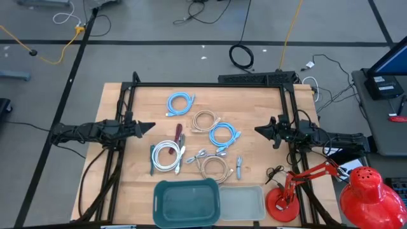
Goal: Pick & Place USB Port
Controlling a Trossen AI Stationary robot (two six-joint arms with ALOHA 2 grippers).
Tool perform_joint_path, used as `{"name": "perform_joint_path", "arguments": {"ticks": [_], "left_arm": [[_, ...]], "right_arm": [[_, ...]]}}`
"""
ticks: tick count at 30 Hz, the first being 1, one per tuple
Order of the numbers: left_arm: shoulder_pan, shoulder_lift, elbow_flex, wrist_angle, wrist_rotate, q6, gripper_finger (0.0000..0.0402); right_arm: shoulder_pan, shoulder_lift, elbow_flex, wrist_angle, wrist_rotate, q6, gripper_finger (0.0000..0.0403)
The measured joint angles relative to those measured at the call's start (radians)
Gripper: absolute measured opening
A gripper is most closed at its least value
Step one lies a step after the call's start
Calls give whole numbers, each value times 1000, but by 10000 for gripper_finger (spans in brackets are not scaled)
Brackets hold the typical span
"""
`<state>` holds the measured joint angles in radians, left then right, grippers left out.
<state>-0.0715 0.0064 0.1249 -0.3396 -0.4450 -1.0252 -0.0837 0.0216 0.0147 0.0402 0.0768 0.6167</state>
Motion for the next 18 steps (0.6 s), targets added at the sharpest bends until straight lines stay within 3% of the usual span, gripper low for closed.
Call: {"name": "perform_joint_path", "arguments": {"ticks": [8,14,18], "left_arm": [[0,0,0,0,0,0,26],[0,0,0,0,0,0,26],[0,0,0,0,0,0,26]], "right_arm": [[0,1,0,53,6,120,0],[0,2,0,122,233,535,0],[-2,3,0,136,343,630,0]]}}
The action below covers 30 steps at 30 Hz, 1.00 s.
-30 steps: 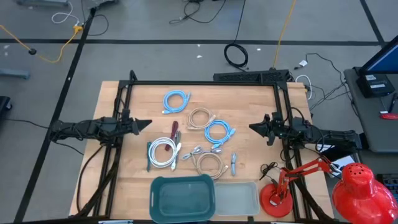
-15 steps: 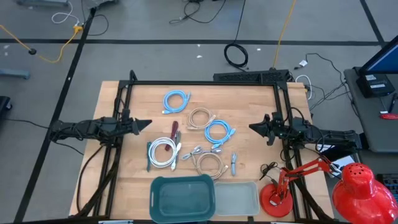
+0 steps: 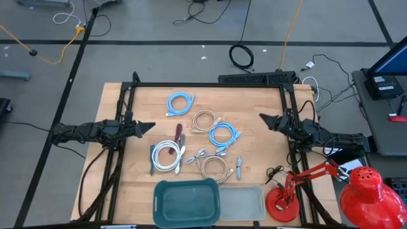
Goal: Pick & Place USB Port
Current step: Put the top large brown charger cable into the dark blue bin
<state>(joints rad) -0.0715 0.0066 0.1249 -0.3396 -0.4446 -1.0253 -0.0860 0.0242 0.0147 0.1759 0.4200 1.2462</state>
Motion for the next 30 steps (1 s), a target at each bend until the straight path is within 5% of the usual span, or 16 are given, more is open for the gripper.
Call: {"name": "perform_joint_path", "arguments": {"ticks": [11,19,25,27,30], "left_arm": [[0,0,0,0,0,0,26],[0,0,0,11,-27,-26,26],[25,3,0,225,-411,-280,26],[48,9,0,328,-438,-273,26],[83,16,0,521,-328,-195,26]], "right_arm": [[0,0,0,44,15,-3,0],[0,0,0,44,224,19,0],[0,0,0,45,368,22,0],[0,0,0,45,411,23,0],[0,0,0,45,498,12,0]]}}
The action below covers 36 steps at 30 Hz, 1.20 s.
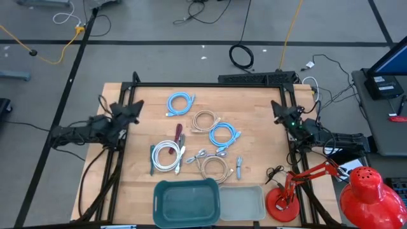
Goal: Pick & Place USB Port
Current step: Put the top large brown charger cable into the dark blue bin
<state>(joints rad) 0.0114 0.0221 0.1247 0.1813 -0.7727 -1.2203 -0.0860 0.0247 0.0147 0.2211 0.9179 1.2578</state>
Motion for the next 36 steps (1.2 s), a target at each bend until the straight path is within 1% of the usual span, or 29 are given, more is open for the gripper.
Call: {"name": "perform_joint_path", "arguments": {"ticks": [2,4,5,6,7,8,10,14,16,18,19,20,22,23,24,26,29,32,36], "left_arm": [[31,21,0,157,72,123,26],[53,51,5,325,165,222,26],[62,70,21,363,216,274,26],[68,90,46,363,266,323,26],[71,113,83,330,315,361,26],[72,139,126,272,358,394,26],[77,211,240,97,414,447,26],[100,413,503,-267,506,577,26],[121,520,629,-429,502,657,26],[153,615,738,-587,458,705,26],[175,661,783,-654,434,715,26],[199,699,818,-706,417,715,26],[252,763,869,-769,412,706,26],[277,787,881,-785,426,702,26],[302,804,886,-785,450,700,26],[347,823,888,-764,505,698,26],[410,846,889,-752,577,696,26],[467,860,889,-756,652,698,26],[514,862,889,-759,711,698,26]], "right_arm": [[0,0,0,10,57,-13,0],[0,0,0,31,98,-23,0],[0,0,0,41,113,-39,0],[0,0,0,56,127,-62,0],[0,0,0,71,129,-83,0],[0,0,0,83,130,-100,0],[0,1,0,122,127,-129,0],[0,1,0,218,97,-205,0],[0,1,0,270,61,-262,0],[0,2,3,323,15,-344,0],[0,5,11,348,-23,-403,0],[-1,13,28,360,-84,-490,0],[-1,48,77,319,-292,-706,0],[0,80,122,243,-370,-765,0],[1,117,178,188,-399,-783,0],[0,191,287,58,-397,-803,1],[0,364,438,-119,-400,-858,16],[-8,550,584,-202,-408,-879,44],[-46,800,747,-275,-558,-892,90]]}}
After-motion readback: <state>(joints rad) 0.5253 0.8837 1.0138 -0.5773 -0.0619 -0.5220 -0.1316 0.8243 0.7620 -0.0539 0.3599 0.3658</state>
